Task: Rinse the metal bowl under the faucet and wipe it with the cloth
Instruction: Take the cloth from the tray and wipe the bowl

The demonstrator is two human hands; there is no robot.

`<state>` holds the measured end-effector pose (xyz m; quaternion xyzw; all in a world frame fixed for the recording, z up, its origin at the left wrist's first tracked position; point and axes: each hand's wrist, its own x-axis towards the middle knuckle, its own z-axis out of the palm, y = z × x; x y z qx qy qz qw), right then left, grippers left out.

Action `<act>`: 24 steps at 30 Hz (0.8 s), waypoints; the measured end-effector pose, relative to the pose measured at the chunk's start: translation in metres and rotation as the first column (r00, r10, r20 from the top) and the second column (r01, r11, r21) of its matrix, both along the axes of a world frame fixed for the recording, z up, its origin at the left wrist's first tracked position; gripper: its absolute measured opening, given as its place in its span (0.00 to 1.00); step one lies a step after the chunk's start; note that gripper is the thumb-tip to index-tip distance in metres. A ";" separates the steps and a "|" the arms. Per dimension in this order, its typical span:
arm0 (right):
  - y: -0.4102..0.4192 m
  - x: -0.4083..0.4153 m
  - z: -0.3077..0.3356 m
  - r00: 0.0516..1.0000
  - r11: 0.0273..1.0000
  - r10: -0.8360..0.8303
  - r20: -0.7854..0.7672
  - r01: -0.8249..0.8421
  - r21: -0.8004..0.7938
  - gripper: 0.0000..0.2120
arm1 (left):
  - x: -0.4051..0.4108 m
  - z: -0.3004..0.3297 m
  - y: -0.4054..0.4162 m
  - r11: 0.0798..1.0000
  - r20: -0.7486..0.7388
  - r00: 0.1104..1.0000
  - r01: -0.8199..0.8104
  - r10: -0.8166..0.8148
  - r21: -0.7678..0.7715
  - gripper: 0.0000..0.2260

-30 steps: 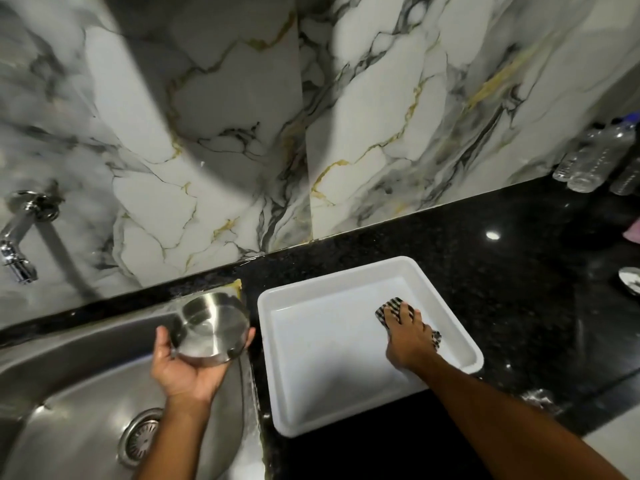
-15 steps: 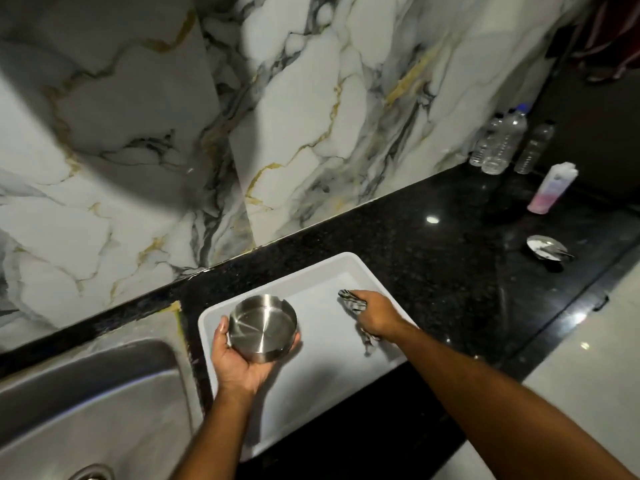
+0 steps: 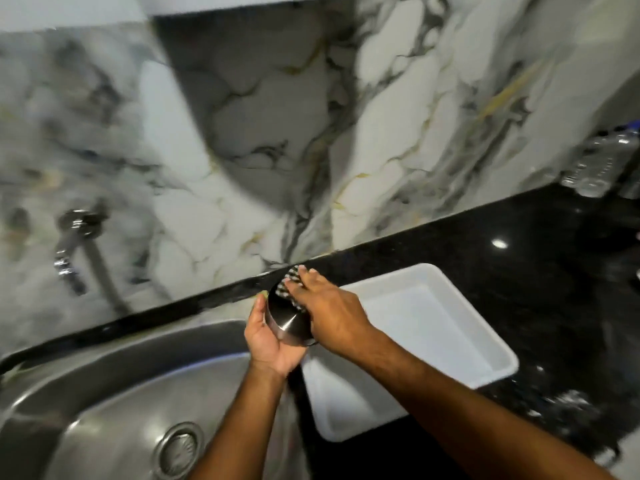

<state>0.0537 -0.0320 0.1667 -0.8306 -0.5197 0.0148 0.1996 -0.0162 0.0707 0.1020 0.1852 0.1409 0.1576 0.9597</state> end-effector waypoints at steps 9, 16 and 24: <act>0.151 -0.115 0.037 0.548 0.715 0.699 0.459 -0.542 -0.442 0.42 | -0.166 0.046 0.127 0.989 -0.084 0.992 -0.086 0.096 0.121 0.26; 0.197 -0.189 0.073 0.600 0.755 0.609 0.518 -0.238 -0.611 0.31 | -0.223 0.069 0.179 0.946 -0.083 0.966 -0.220 0.245 0.237 0.27; 0.201 -0.218 0.115 0.814 0.723 0.514 -0.269 -0.580 -0.375 0.23 | -0.250 0.054 0.197 0.892 -0.044 0.941 -0.302 0.336 0.336 0.30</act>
